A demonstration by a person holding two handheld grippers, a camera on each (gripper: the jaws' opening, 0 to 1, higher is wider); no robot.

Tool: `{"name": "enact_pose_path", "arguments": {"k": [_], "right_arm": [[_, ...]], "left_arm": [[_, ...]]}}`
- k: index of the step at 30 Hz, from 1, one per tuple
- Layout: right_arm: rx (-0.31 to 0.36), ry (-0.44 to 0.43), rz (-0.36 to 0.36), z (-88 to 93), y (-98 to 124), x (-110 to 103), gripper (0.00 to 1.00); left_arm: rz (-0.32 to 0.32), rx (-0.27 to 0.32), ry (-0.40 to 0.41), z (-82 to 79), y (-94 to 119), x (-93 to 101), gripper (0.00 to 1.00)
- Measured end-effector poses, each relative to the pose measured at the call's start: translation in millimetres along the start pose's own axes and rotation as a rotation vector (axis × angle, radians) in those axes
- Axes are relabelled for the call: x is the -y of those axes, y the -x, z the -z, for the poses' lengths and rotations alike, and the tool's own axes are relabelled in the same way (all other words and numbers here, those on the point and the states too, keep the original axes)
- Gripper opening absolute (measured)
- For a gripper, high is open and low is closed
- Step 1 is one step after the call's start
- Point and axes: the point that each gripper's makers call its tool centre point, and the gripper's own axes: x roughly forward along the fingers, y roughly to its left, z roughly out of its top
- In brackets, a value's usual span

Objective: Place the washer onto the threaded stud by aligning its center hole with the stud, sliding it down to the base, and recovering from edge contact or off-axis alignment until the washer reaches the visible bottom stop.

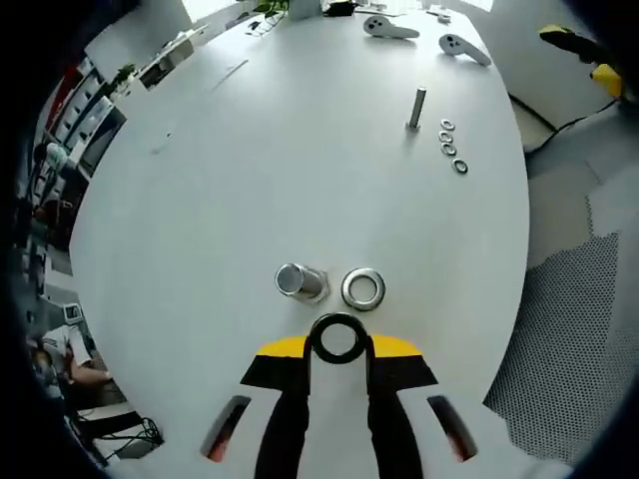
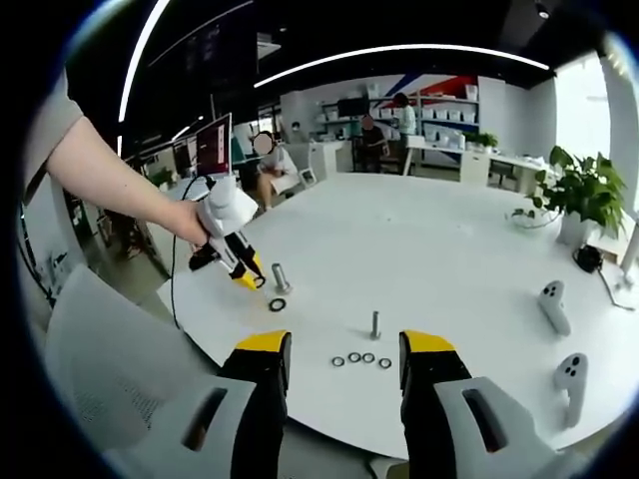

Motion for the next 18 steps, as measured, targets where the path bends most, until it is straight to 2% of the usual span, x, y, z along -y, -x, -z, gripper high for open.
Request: {"name": "enact_pose_path", "arguments": {"k": [12,18], "right_arm": [[-0.005,0.003,-0.002,0.8,-1,0,0.46],[-0.005,0.002,-0.002,1.0,0,0,0.46]], "left_arm": [[-0.011,0.039,-0.015,-21.5,21,-6.9,0.18],[-0.022,0.044,-0.037,-30.2,22,-12.8,0.19]]}}
